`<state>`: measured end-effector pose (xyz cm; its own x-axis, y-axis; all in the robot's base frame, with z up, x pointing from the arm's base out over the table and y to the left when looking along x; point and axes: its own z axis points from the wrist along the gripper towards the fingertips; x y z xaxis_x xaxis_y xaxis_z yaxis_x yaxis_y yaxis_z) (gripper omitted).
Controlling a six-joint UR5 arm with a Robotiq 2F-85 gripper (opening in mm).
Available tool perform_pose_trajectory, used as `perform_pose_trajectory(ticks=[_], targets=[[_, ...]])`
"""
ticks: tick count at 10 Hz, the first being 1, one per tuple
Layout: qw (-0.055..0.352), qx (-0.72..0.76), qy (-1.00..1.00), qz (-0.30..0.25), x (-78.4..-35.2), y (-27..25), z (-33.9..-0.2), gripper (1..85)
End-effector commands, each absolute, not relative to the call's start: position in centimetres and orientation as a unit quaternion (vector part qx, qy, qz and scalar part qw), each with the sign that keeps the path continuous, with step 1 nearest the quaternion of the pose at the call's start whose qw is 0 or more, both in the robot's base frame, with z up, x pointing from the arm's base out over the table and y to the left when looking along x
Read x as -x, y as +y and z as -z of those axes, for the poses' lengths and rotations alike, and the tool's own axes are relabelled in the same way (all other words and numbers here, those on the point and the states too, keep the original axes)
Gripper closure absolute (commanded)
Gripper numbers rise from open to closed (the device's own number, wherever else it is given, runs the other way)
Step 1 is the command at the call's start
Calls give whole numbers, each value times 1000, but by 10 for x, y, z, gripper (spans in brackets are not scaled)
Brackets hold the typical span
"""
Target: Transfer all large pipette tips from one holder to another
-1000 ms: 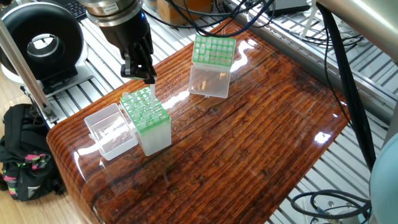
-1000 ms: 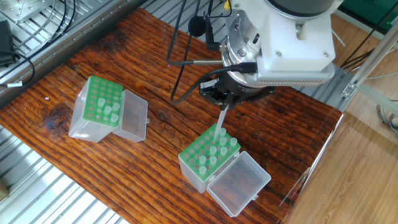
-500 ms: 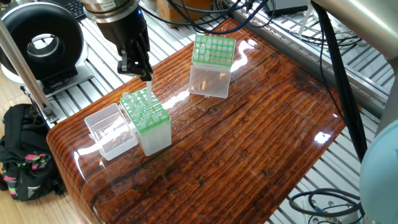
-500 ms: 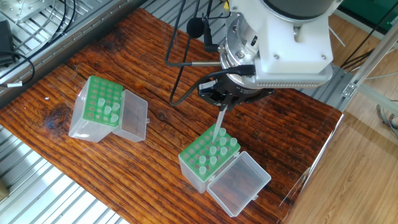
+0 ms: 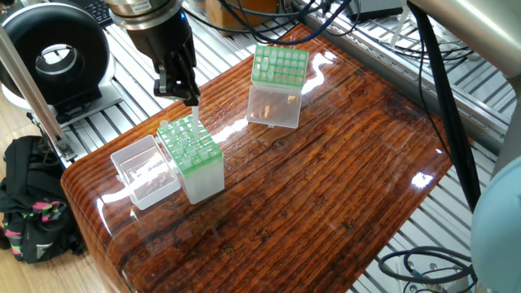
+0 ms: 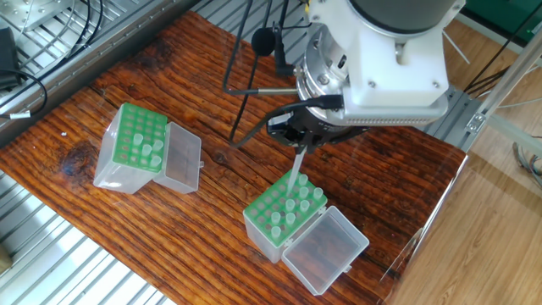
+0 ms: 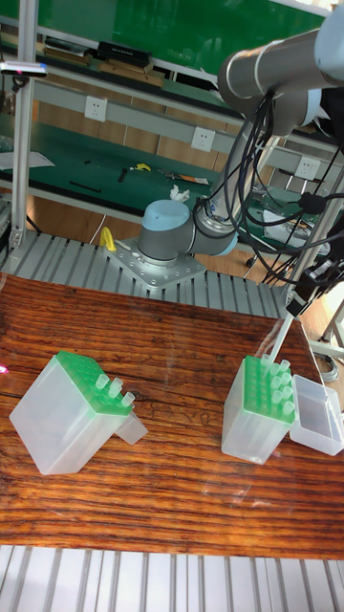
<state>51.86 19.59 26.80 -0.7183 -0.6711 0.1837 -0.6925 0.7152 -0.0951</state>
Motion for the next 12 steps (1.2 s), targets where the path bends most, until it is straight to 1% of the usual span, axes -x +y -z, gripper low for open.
perform_pose_trajectory(ticks=[1,5,6,7,9,10,11,12], targets=[[71,-370,-923,-72,-520,198,-264,847],[68,-375,-922,-61,-523,204,-257,833],[69,-380,-920,-61,-523,204,-257,810],[71,-386,-918,-60,-522,204,-257,743],[71,-392,-915,-59,-522,204,-258,697],[77,-398,-913,-53,-518,205,-258,627],[81,-409,-908,-45,-517,207,-258,537],[81,-412,-907,-42,-516,207,-258,473]])
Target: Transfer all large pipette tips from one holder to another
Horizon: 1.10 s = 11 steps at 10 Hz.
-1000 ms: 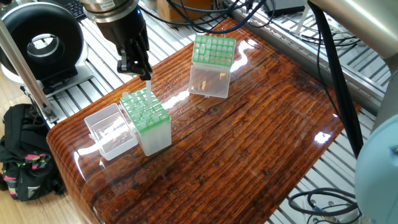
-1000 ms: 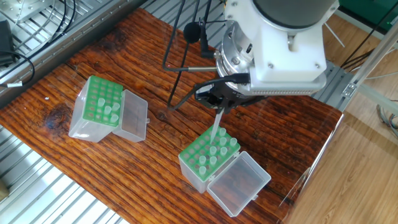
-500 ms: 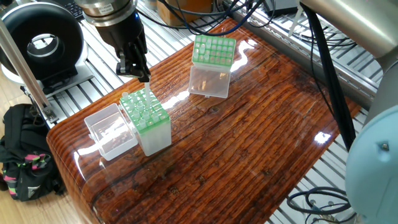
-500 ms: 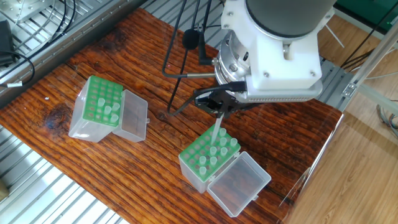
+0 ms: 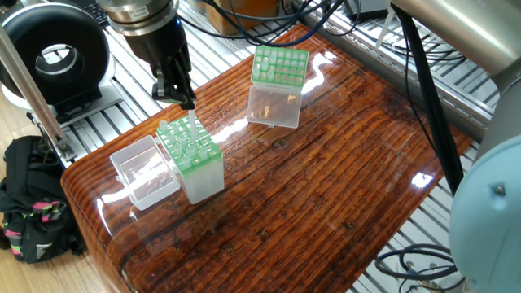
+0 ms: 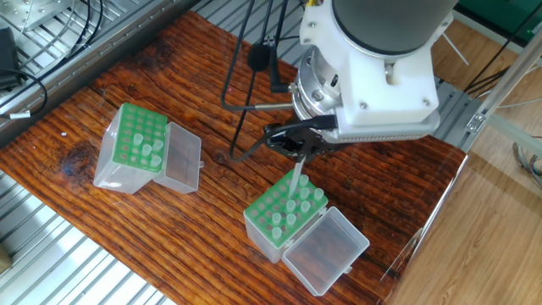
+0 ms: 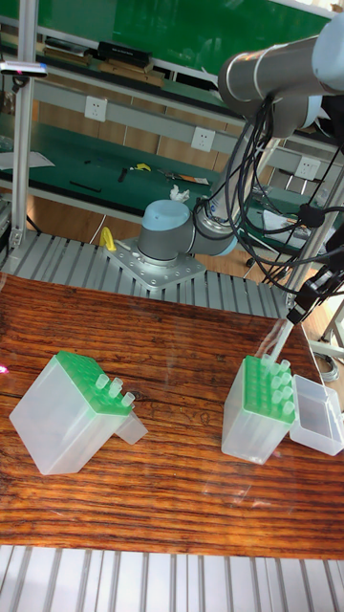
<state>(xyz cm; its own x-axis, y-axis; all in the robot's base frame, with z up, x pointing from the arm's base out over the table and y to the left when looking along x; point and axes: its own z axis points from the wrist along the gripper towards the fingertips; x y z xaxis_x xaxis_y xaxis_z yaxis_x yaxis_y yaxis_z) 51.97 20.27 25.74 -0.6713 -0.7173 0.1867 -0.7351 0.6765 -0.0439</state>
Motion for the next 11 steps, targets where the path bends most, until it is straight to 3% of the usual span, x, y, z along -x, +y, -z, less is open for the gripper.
perform_pose_trajectory(ticks=[1,5,8,11], targets=[[80,-412,-907,-40,-516,208,-258,427],[59,-389,-917,-65,-524,198,-268,437],[0,-391,-912,-128,-565,136,-277,507],[-30,-425,-892,-151,-604,77,-250,507]])
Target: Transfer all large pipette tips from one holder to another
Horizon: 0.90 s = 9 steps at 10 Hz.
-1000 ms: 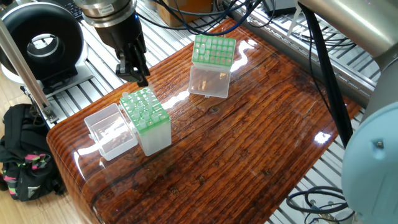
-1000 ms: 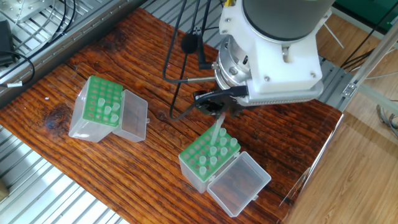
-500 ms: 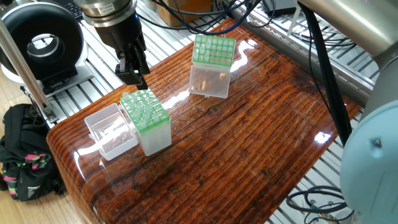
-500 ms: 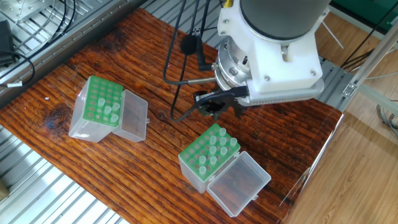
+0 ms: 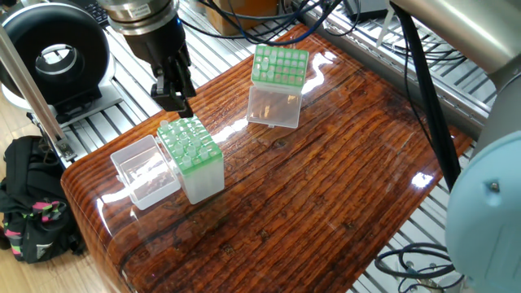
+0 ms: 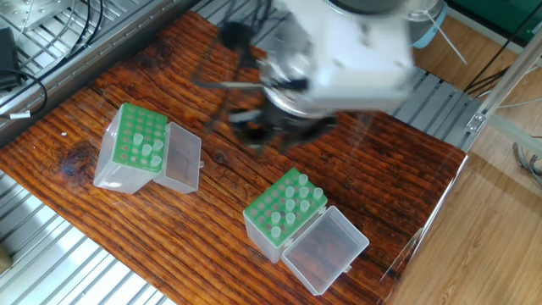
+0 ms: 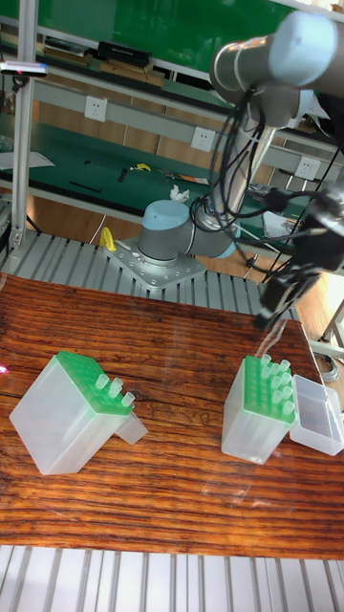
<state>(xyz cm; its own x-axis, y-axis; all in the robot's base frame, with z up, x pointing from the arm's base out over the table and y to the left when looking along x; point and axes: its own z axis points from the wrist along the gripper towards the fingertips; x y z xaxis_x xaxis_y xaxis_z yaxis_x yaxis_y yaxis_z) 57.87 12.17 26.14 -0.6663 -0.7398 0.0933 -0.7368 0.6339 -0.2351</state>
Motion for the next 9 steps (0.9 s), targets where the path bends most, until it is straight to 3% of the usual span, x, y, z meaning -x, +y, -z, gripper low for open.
perform_pose_trajectory(ticks=[1,3,5,9], targets=[[25,430,886,170,-615,59,-244,507],[28,412,886,211,-635,36,-222,517],[37,401,895,192,-634,40,-196,517],[41,407,886,220,-639,25,-196,517]])
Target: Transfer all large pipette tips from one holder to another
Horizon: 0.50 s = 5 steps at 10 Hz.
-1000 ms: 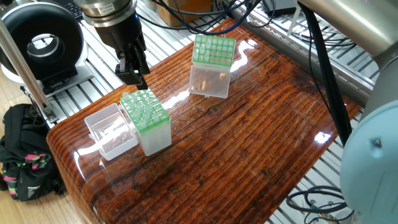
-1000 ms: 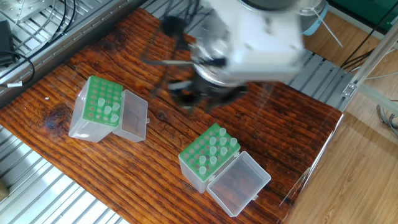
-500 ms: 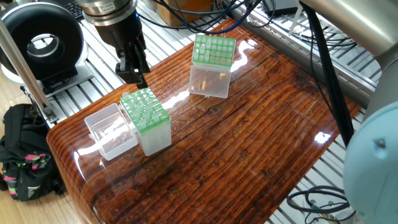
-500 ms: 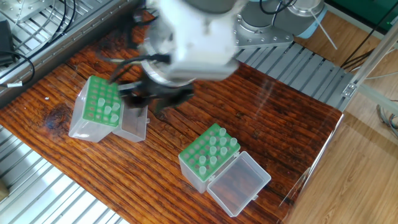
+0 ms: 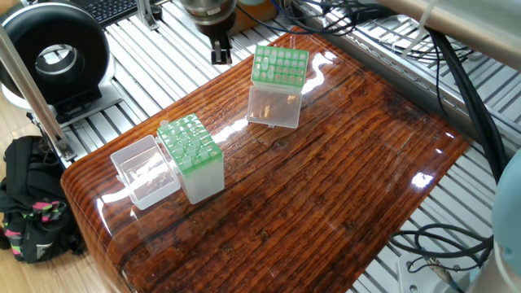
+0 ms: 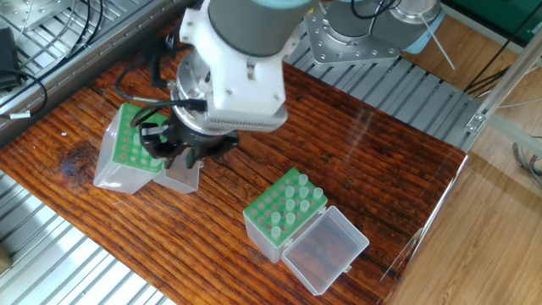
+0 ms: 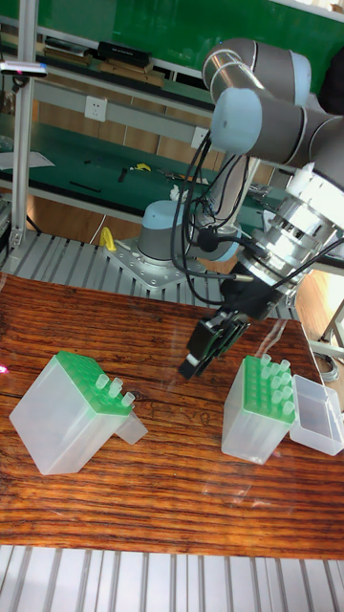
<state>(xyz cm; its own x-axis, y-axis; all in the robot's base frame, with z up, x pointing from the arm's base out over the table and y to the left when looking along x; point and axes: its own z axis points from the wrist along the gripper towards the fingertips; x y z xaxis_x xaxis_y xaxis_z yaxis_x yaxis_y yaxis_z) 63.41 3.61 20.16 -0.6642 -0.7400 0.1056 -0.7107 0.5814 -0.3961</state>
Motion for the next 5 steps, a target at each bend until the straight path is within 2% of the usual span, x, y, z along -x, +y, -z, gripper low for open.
perform_pose_trajectory(ticks=[1,2,3,5], targets=[[44,410,877,246,-646,14,-199,523],[49,409,883,225,-644,24,-192,530],[39,409,894,180,-630,42,-182,510],[23,394,913,105,-605,72,-171,423]])
